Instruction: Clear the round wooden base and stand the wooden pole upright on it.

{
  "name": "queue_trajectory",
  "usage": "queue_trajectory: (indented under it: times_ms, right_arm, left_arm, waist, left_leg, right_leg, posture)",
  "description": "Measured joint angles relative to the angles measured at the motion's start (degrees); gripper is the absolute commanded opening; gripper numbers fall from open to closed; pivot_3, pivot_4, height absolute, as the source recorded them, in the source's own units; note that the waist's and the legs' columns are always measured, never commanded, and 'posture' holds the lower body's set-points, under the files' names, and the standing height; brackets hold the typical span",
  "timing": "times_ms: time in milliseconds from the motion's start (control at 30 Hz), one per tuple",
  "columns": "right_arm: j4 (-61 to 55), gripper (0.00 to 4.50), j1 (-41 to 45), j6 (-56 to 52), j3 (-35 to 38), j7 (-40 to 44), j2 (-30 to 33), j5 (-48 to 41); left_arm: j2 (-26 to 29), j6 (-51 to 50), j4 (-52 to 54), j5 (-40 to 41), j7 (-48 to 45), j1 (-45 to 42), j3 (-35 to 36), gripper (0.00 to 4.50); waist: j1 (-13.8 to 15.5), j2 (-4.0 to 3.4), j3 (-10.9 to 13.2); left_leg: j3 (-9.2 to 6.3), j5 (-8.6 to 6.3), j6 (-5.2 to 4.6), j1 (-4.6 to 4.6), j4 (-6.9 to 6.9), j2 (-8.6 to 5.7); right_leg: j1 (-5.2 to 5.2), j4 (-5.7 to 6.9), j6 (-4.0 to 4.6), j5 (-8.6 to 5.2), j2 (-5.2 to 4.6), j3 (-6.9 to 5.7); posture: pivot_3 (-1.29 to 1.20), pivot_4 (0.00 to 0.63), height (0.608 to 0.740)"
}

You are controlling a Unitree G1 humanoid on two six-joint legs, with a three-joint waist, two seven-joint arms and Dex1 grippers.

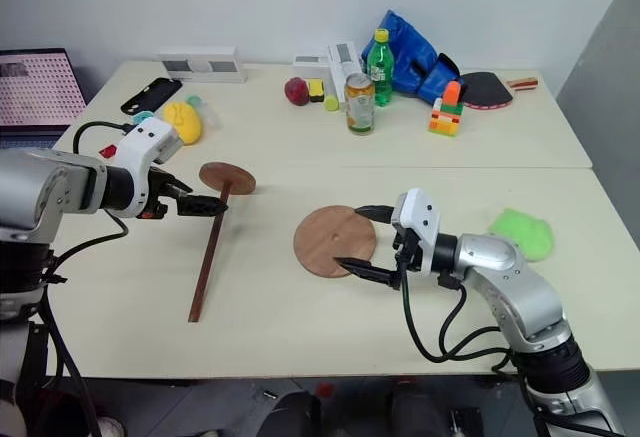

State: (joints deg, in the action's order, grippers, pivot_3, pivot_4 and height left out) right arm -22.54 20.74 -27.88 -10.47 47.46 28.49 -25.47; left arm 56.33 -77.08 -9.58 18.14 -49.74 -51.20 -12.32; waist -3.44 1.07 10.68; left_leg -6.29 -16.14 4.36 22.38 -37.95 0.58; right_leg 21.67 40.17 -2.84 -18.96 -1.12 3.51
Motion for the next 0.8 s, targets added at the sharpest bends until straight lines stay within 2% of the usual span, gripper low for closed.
queue_trajectory:
  times_ms: [100,300,700,800]
  right_arm:
    - [-0.1,4.47,0.1,0.0,-0.3,-0.9,-0.8,0.5]
    - [-2.3,4.47,-0.4,-0.1,0.1,-1.1,0.3,0.1]
    - [-2.6,4.47,0.0,-1.6,0.5,2.4,4.1,-2.5]
    - [-3.0,4.5,0.1,-1.8,0.5,2.5,4.6,-2.8]
  left_arm:
    - [-0.7,0.3,-3.8,-0.6,-0.8,-1.7,-2.3,4.5]
    - [-8.2,0.8,-11.6,-4.1,3.1,-4.8,-5.6,4.5]
    - [-12.4,3.9,-20.4,-8.6,6.8,-7.5,-5.9,4.5]
    - [-13.5,2.8,-20.6,-9.1,7.2,-7.8,-5.9,4.06]
  waist:
    - [0.0,0.0,0.0]
    - [0.3,0.01,0.0]
    - [0.0,0.03,0.0]
    - [0.0,0.03,0.0]
  left_leg:
    - [-0.02,0.01,0.02,0.06,0.0,0.0]
    - [-0.02,0.01,0.02,0.19,-0.11,-0.05]
    - [0.01,0.05,0.08,0.41,-0.18,-0.06]
    - [0.0,0.06,0.09,0.42,-0.18,-0.06]
  right_leg:
    - [0.08,0.05,0.01,0.0,0.01,-0.01]
    - [0.12,0.01,0.0,0.0,-0.07,-0.03]
    - [0.46,0.27,0.0,0.0,-0.06,0.03]
    - [0.47,0.28,0.0,0.0,-0.07,0.03]
  posture:
    - [0.0,0.15,0.74]
    - [0.0,0.15,0.74]
    - [0.0,0.15,0.74]
    - [0.0,0.15,0.74]
